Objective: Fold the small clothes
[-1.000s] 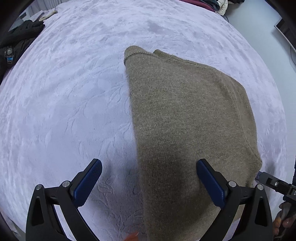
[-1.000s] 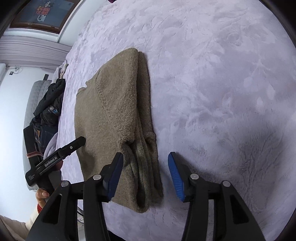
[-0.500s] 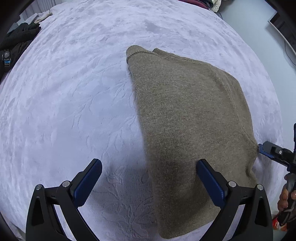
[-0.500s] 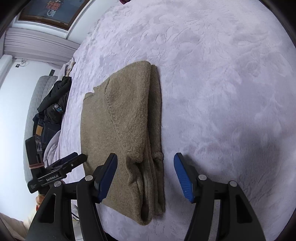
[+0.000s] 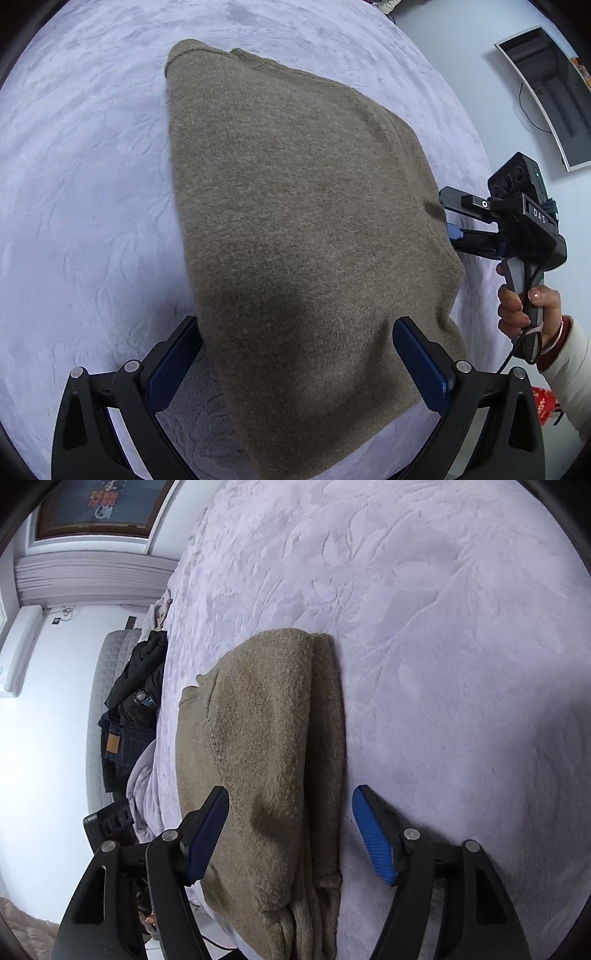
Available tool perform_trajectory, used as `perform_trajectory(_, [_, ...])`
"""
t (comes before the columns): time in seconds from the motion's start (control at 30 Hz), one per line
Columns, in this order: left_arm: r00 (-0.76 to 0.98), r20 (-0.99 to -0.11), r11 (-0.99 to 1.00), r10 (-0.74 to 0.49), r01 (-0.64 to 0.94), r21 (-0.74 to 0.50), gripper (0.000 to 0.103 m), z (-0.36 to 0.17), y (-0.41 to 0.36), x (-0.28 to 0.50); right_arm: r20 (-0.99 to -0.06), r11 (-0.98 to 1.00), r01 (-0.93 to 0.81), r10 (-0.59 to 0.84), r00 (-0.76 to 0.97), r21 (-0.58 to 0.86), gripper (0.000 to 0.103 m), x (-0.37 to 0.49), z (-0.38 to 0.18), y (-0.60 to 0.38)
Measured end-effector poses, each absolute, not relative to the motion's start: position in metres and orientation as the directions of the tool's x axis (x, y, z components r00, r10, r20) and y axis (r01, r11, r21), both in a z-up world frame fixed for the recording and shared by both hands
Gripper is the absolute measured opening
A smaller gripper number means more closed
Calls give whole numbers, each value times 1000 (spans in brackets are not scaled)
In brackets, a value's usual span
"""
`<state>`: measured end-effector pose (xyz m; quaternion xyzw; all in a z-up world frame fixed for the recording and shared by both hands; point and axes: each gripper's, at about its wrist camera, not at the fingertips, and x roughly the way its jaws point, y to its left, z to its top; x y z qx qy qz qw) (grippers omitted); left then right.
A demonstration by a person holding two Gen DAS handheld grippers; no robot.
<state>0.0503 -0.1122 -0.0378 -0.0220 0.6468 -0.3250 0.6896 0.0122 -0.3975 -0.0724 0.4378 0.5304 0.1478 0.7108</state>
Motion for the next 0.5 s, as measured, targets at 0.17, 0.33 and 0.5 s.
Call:
perform_trajectory(0.17, [-41, -882, 786, -469, 436, -438, 102, -46, -126, 54, -551, 514, 202, 758, 347, 834, 73, 35, -88, -393])
perform_trajectory(0.33, [-35, -872, 780, -488, 432, -453, 102, -53, -132, 57, -492, 473, 139, 816, 303, 870, 77, 55, -96, -380])
perform_trajectory(0.5, [-14, -876, 791, -482, 423, -442, 102, -54, -135, 54, -519, 493, 162, 802, 297, 855, 68, 64, -100, -367])
